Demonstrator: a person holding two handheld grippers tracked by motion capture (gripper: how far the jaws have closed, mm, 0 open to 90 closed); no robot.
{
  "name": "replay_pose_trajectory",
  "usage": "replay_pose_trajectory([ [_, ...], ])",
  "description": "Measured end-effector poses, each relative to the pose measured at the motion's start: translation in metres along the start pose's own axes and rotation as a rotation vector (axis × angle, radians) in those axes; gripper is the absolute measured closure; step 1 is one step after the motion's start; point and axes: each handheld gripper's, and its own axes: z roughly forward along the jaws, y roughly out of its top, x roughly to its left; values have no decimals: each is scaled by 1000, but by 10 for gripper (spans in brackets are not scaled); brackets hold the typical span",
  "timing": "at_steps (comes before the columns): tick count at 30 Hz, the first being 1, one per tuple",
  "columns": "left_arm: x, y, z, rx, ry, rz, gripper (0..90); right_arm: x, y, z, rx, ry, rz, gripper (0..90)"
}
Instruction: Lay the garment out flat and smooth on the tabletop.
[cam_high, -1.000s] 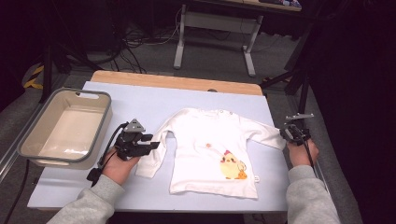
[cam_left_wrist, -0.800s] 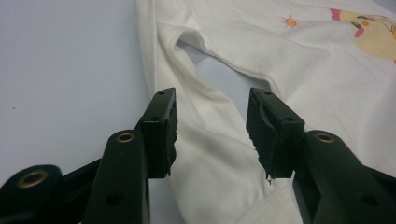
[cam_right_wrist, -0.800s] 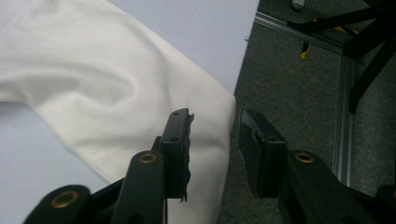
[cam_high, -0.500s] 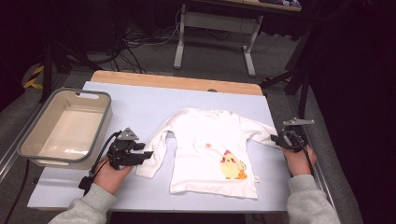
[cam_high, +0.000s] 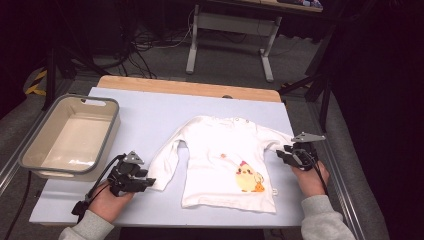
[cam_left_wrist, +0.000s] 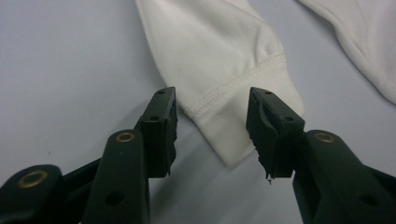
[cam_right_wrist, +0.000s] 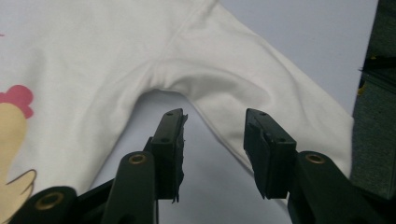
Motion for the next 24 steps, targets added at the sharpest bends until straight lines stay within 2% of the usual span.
replay_pose_trajectory([
  [3,-1,1,1,9,5,0,610,7,-1,1,-7,19,-6,579],
  [4,-2,2,1,14,27,1,610,9,-1,2,-8,22,-8,578],
  [5,-3,2,2,15,30,-4,684,13,-3,3,-11,28,-13,578],
  [6,-3,3,2,20,35,1,684,13,-3,3,-11,28,-13,578],
  [7,-3,4,2,27,20,-3,719,15,-4,4,-13,36,-10,579],
  [8,-2,5,2,35,5,-7,797,17,-6,6,-12,40,-10,580],
  [9,-1,7,1,44,-3,-13,822,18,-7,6,-12,44,-8,580],
  [11,0,9,-1,42,10,-4,875,20,-10,8,-13,53,-2,580],
  [17,7,20,-29,-34,88,7,885,21,-14,8,-11,57,4,575],
  [21,11,30,-49,-67,153,25,887,19,-15,6,-16,54,13,572],
  [24,16,36,-59,-81,186,24,887,20,-15,7,-16,55,13,571],
])
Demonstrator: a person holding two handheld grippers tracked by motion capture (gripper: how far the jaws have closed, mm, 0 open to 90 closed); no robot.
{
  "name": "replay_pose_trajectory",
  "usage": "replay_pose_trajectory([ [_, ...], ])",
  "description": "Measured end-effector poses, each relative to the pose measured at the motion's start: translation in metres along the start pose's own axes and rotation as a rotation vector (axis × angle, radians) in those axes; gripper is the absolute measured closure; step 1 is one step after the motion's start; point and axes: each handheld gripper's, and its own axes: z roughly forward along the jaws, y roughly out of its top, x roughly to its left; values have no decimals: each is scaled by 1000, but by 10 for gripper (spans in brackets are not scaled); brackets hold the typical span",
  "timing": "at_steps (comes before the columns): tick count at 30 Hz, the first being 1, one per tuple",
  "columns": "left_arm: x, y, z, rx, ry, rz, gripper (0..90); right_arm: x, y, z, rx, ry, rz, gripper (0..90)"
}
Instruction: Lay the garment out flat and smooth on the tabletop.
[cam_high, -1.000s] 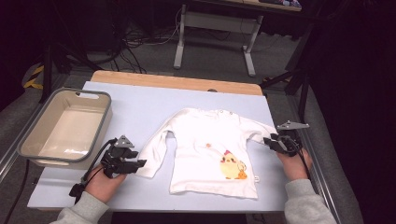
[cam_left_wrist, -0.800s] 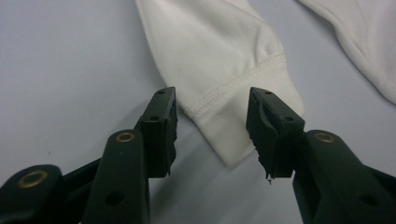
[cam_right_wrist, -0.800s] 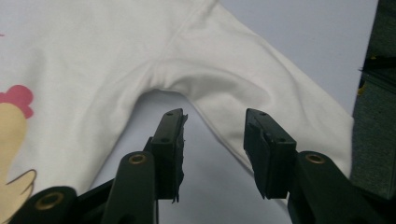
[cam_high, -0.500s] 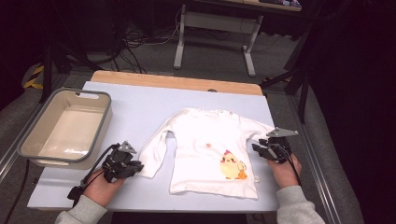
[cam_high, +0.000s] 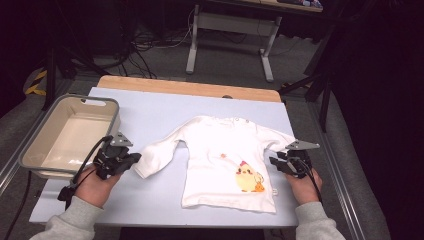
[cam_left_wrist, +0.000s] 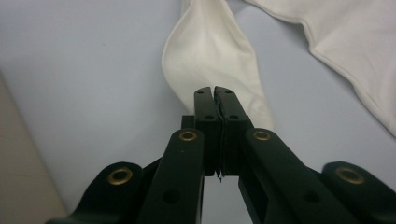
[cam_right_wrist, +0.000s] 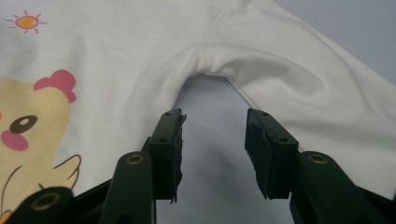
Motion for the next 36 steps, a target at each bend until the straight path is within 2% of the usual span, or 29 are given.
replay_pose_trajectory([
  [5,19,8,-9,-10,67,-13,888,2,1,0,-3,5,-3,569],
  [7,31,11,-9,4,113,-35,888,3,1,-1,-8,6,-9,569],
  [9,43,12,-8,16,175,-74,880,3,2,-1,-12,10,-10,566],
  [10,49,13,-7,15,222,-101,875,4,2,-1,-14,10,-10,563],
  [12,56,13,-6,6,242,-132,723,5,2,-2,-18,14,-8,549],
  [14,55,12,-5,-17,227,-140,647,5,2,-2,-20,17,-9,540],
  [16,49,11,-4,-35,202,-124,617,6,2,-3,-20,20,-10,534],
  [18,42,10,-2,-50,165,-113,589,6,1,-4,-24,24,-10,531],
  [22,22,9,6,-78,65,-87,541,9,-2,-11,-26,40,-15,524],
  [25,8,10,12,-80,5,-62,527,11,-3,-14,-26,45,-14,524],
  [26,-2,10,17,-80,-50,-48,516,13,-5,-17,-28,52,-19,524],
  [27,-2,10,17,-80,-50,-48,515,13,-5,-17,-28,52,-19,524],
  [29,-15,10,23,-74,-107,-24,512,15,-7,-21,-30,57,-26,524],
  [31,-25,10,27,-68,-137,0,508,18,-9,-26,-34,67,-29,524],
  [32,-35,11,32,-62,-168,32,508,21,-11,-30,-37,78,-39,524],
  [33,-35,11,32,-62,-168,32,508,21,-11,-30,-37,78,-39,524],
  [36,-45,13,38,-44,-203,80,508,25,-16,-34,-30,92,-52,524],
])
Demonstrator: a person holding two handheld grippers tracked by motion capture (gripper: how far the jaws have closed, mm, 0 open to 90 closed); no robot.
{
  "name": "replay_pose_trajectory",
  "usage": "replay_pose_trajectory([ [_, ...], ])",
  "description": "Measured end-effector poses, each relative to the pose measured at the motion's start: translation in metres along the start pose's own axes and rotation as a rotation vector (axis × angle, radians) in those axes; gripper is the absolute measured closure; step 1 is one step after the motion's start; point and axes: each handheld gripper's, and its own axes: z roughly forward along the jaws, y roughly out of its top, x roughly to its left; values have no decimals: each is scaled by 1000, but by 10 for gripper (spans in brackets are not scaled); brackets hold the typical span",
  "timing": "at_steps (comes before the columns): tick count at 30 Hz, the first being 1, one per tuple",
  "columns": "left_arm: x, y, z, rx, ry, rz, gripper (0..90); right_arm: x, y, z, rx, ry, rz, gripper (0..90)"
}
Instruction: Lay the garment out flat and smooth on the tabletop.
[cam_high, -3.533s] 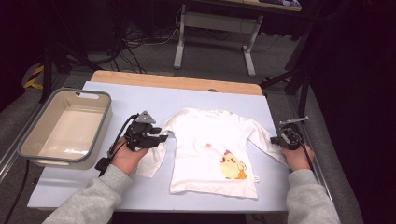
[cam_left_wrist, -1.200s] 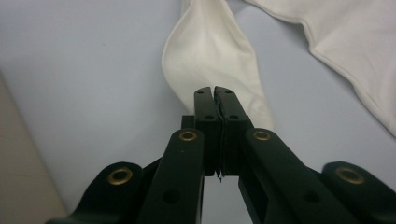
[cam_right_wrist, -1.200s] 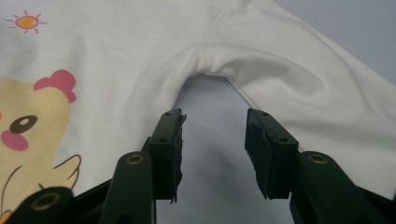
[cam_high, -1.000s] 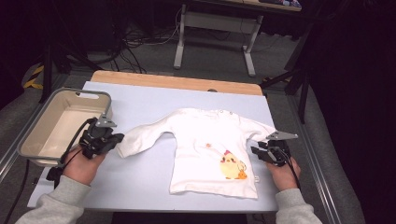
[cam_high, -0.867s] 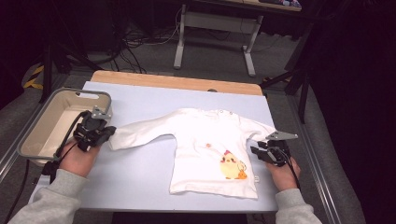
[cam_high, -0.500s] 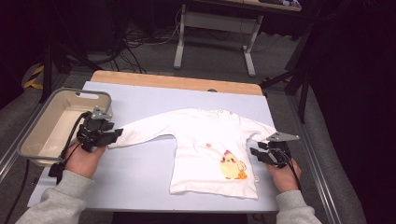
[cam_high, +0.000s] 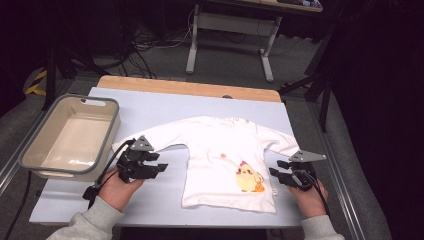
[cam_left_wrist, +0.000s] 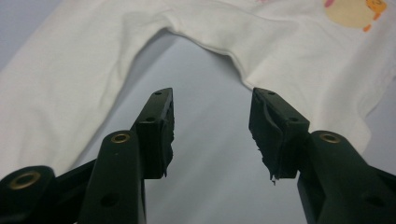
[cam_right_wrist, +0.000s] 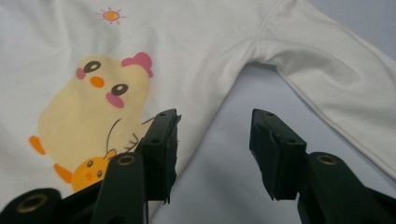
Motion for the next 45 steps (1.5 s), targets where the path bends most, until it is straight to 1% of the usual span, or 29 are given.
replay_pose_trajectory([
  [2,-3,2,4,12,-16,16,508,3,-3,-2,2,8,-3,524],
  [3,-4,2,5,11,-29,11,508,4,-4,-3,5,12,-5,524],
  [5,-6,2,7,7,-60,27,509,5,-8,-4,11,18,-8,523],
  [6,-10,1,10,2,-90,48,512,7,-11,-5,15,28,-5,524],
  [7,-10,1,10,2,-90,48,517,7,-11,-5,15,28,-5,524],
  [9,-16,0,15,8,-107,77,519,9,-14,-7,21,39,-1,526],
  [10,-20,-1,19,26,-115,95,532,10,-16,-10,25,50,7,527],
  [11,-20,-1,19,26,-115,95,537,10,-16,-10,25,50,7,527],
  [12,-23,-2,23,28,-137,96,537,12,-17,-10,30,56,13,527],
  [13,-26,-3,26,35,-153,105,556,16,-21,-13,37,71,1,528],
  [15,-30,-5,30,44,-180,109,560,17,-22,-14,41,74,-2,527],
  [16,-32,-5,32,44,-196,114,572,20,-26,-16,48,84,-6,527],
  [18,-38,-8,36,51,-222,128,574,21,-28,-18,49,86,-8,527],
  [20,-41,-10,39,58,-244,135,575,22,-32,-20,56,101,-2,528],
  [22,-45,-14,44,78,-256,138,581,25,-37,-22,78,123,-4,528],
  [24,-47,-16,49,90,-272,133,582,26,-38,-23,83,127,-4,528],
  [26,-49,-19,53,105,-288,129,581,29,-42,-24,99,145,1,533],
  [29,-53,-20,57,122,-297,137,581,33,-45,-24,111,164,10,544],
  [31,-55,-20,58,132,-302,140,584,36,-47,-24,121,168,5,553],
  [33,-58,-21,59,123,-299,146,582,40,-49,-25,121,173,-2,554],
  [35,-60,-22,60,119,-310,132,590,43,-49,-26,127,183,-3,562],
  [36,-61,-23,60,112,-302,136,601,46,-49,-26,133,187,-6,563],
  [38,-65,-25,60,108,-266,145,662,53,-50,-27,140,178,-47,578],
  [39,-65,-25,60,107,-253,149,706,57,-50,-27,141,173,-67,609],
  [40,-65,-25,60,101,-240,150,748,58,-50,-27,139,171,-70,639],
  [41,-64,-24,61,105,-238,147,811,58,-50,-27,138,179,-71,689],
  [42,-63,-24,61,108,-248,141,869,57,-49,-26,135,200,-63,791],
  [43,-62,-23,61,108,-252,141,869,57,-49,-26,135,200,-63,791],
  [45,-62,-23,60,118,-255,145,880,58,-48,-26,138,205,-65,847],
])
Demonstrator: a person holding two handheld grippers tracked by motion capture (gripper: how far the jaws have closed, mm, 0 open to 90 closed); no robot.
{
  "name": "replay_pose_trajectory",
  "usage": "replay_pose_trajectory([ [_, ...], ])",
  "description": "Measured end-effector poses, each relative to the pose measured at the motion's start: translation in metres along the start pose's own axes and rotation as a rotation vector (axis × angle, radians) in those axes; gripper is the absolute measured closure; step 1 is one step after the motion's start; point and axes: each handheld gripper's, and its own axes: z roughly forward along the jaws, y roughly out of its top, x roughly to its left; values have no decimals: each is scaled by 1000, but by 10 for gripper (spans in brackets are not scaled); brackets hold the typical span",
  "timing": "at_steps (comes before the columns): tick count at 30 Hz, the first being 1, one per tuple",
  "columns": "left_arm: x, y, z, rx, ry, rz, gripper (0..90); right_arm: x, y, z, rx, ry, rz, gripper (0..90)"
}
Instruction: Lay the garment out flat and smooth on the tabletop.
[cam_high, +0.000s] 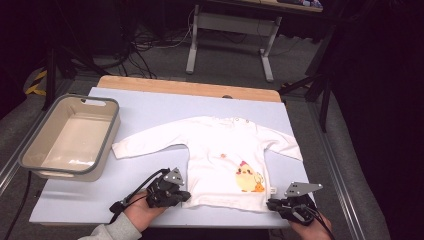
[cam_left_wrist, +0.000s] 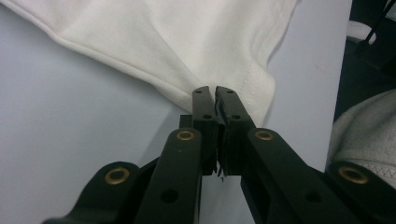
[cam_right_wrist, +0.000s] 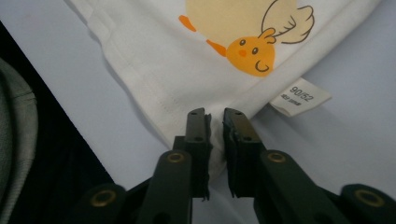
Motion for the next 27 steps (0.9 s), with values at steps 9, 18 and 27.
replay_pose_trajectory([
  [9,-2,-8,-15,-2,-40,-27,886,0,-1,-16,-6,2,9,876],
  [18,-2,-11,-17,-31,-27,-34,651,-2,-2,-15,-1,19,6,710],
  [27,13,-7,-29,-129,24,-62,423,-17,8,-15,-121,-44,52,411],
])
